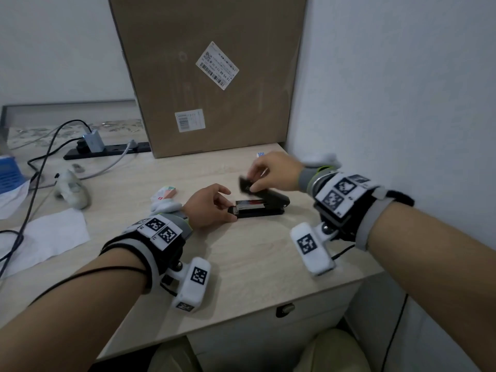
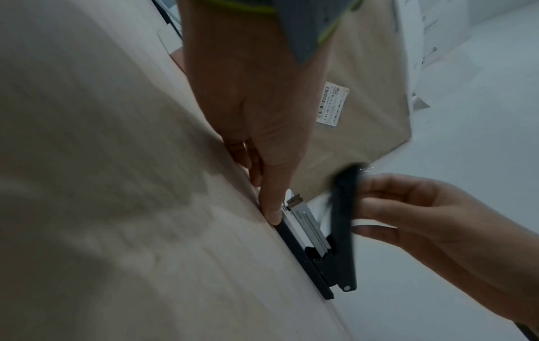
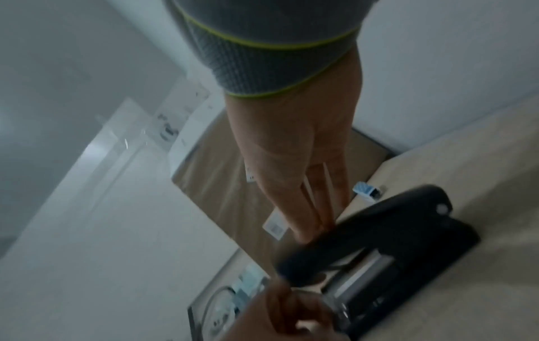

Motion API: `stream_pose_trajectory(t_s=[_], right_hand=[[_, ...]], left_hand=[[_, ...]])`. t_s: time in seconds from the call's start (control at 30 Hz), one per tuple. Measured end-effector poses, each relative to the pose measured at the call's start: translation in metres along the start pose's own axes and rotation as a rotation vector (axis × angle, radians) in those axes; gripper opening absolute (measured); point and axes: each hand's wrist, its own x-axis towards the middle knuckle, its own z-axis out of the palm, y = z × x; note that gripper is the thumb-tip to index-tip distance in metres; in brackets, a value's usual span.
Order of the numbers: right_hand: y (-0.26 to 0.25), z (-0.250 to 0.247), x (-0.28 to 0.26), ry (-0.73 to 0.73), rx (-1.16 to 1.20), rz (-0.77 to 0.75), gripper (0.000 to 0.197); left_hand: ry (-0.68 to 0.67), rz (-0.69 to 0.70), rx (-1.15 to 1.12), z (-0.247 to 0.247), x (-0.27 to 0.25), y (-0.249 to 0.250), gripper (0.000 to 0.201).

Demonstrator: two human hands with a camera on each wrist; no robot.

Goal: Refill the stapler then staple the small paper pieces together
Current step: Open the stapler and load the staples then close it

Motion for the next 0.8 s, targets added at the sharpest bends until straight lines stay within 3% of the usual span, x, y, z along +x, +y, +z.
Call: stream_pose_trajectory(t_s=[0.13,0.4,0.8], right_hand=[[-0.003,0.017,0.007,-0.077,-0.222,0.015,0.018],[-0.003,0.018,0.006,-0.135,-0.276,0.048,0.029],[-0.013,0.023,0.024,-0.255,-0.382,0.092,0.024]], left_hand=[[-0.007,-0.014,-0.028,-0.001,-0.001,-0.001,0.062],[-0.028,0.004,-0.027,-0.007,0.000,-0.006,0.061],[-0.075,0.016,-0.008,-0.008,0.007,-0.009,0.062]])
